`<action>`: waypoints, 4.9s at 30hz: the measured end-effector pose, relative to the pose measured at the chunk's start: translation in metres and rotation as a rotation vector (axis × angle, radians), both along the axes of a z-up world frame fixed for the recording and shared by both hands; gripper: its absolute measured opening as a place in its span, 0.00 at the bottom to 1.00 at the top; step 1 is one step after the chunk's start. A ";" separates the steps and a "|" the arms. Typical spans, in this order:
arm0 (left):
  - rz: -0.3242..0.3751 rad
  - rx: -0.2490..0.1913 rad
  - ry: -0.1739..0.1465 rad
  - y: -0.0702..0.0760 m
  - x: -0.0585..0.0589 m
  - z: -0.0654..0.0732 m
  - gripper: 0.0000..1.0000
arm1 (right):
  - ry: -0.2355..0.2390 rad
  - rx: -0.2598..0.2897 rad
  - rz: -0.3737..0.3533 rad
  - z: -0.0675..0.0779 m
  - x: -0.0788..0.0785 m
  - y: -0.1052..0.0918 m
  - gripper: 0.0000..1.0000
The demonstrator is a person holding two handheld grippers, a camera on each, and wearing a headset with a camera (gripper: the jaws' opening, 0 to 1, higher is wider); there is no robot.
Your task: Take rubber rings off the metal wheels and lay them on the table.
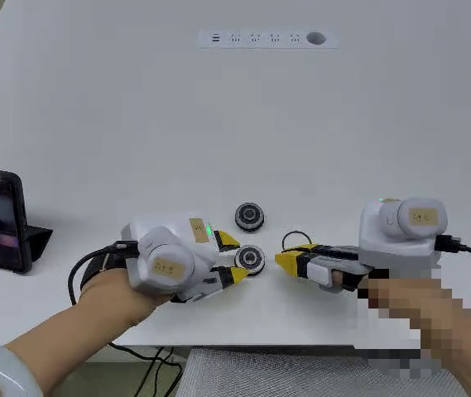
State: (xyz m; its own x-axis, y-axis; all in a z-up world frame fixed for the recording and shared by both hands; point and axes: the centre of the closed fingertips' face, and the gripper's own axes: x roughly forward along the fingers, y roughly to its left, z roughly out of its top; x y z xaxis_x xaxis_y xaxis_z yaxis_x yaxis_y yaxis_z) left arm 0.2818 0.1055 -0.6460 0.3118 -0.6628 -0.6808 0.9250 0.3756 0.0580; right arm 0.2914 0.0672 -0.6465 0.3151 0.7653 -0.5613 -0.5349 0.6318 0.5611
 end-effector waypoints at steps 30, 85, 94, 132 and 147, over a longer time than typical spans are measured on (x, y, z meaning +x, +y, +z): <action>-0.035 0.027 0.026 -0.009 0.003 -0.010 0.14 | 0.047 0.050 -0.022 -0.005 -0.002 0.010 0.10; -0.027 0.028 0.027 -0.008 0.003 -0.010 0.13 | 0.260 0.238 -0.075 -0.013 -0.008 0.023 0.19; -0.032 0.032 0.024 -0.008 0.003 -0.010 0.13 | 0.243 0.238 -0.074 -0.010 -0.005 0.019 0.14; -0.031 0.029 0.027 -0.007 0.003 -0.010 0.13 | 0.199 0.159 -0.076 -0.012 -0.003 0.019 0.01; -0.025 0.024 0.026 -0.007 0.003 -0.010 0.13 | 0.199 0.168 -0.079 -0.011 -0.002 0.022 0.01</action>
